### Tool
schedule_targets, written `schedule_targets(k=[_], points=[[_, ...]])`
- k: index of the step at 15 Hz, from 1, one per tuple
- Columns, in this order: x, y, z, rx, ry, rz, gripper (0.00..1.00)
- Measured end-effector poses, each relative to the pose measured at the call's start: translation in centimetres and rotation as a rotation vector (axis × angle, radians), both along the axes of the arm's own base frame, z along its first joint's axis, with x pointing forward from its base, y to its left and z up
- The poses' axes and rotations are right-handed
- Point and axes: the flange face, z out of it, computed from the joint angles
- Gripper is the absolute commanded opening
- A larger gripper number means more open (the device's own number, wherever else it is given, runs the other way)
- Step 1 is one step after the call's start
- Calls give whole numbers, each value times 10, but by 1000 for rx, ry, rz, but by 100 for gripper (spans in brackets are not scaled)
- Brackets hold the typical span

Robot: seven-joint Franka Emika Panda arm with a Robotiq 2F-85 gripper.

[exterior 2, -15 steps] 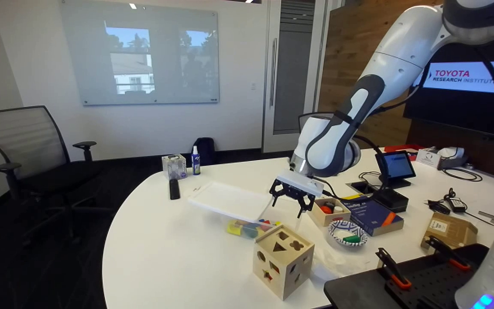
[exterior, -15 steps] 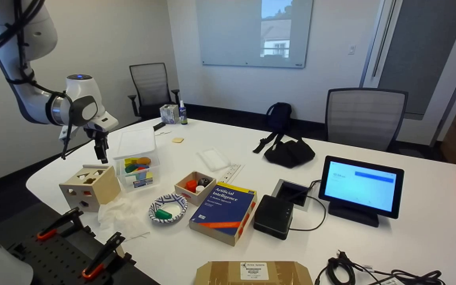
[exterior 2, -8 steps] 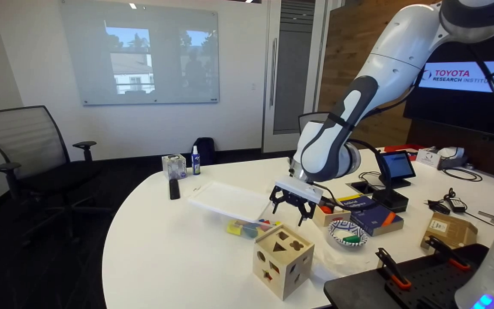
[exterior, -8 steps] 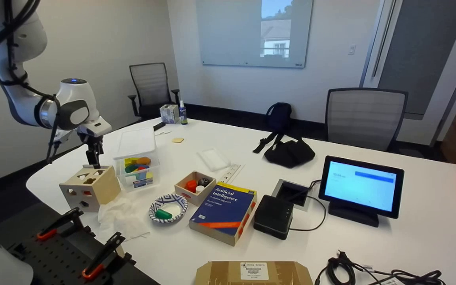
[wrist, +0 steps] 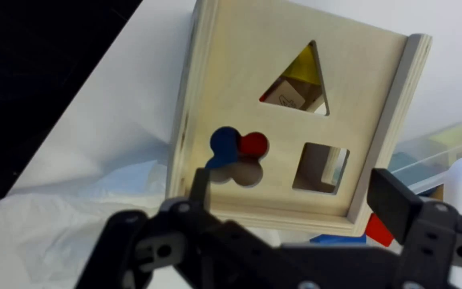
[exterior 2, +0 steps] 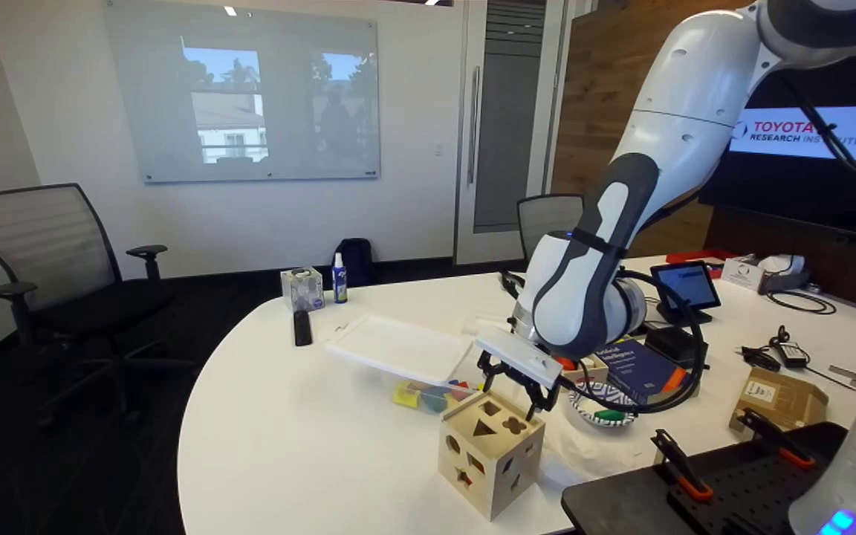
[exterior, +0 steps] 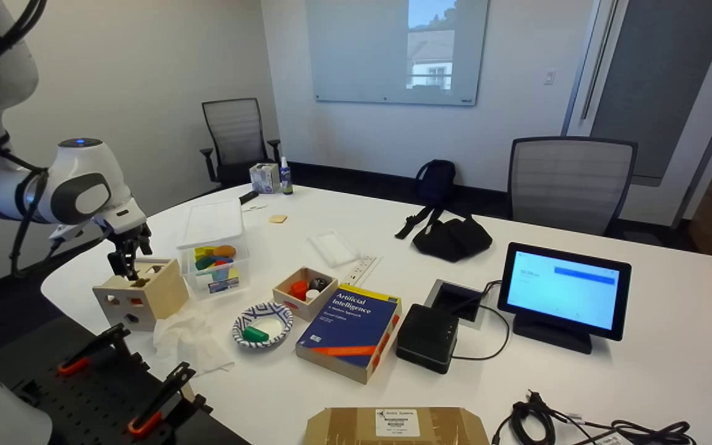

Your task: Slightly slide the wooden lid off the wooden box

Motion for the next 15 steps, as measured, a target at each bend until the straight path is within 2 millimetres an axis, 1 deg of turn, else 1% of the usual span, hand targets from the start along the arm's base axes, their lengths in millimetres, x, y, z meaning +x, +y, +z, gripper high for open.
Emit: schedule_targets(k=[2,6,11,15], points=[[-4,1,-1,-5,-6,-26,100],[-5,4,-1,-19,-18,-55,100],[4,4,-6,-23,-23,-84,100],[14,8,-16,-27,-16,-92,100]])
